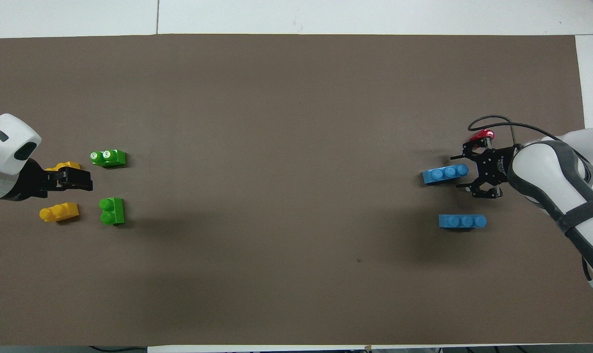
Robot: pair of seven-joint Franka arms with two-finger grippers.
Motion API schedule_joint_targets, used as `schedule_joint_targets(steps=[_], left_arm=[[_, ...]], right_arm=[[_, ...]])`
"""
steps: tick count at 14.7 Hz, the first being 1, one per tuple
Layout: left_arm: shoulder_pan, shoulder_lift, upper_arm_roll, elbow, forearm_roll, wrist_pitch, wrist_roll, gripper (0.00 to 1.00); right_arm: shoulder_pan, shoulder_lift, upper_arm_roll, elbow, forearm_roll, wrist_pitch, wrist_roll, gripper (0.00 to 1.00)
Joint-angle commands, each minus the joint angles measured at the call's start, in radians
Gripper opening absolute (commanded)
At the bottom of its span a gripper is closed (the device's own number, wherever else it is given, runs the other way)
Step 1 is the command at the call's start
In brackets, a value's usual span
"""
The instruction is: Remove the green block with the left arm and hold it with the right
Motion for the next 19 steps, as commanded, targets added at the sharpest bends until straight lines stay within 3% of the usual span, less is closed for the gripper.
schedule_joint_targets(steps=[1, 8, 13, 16, 19], left_arm=[[-0.001, -0.029, 0.001, 0.045, -0.002, -0.089, 0.018, 1.0], [-0.022, 0.019, 0.003, 0.226, -0.002, -0.225, 0.012, 1.0], [-0.042, 0.089, 0.006, 0.343, -0.002, -0.279, 0.009, 1.0], [-0.051, 0.174, 0.01, 0.441, -0.002, -0.318, 0.009, 1.0], [-0.061, 0.17, 0.012, 0.437, 0.0, -0.319, 0.009, 1.0]], right_arm=[[-0.014, -0.016, 0.009, 0.018, 0.0, -0.002, -0.013, 0.9], [-0.042, -0.066, -0.002, 0.216, -0.069, -0.275, 0.085, 0.98], [-0.043, -0.073, 0.001, 0.452, -0.211, -0.453, 0.067, 0.98], [-0.029, -0.106, 0.012, 0.515, -0.315, -0.49, -0.089, 0.99], [-0.026, -0.163, 0.015, 0.515, -0.355, -0.545, -0.338, 0.99]])
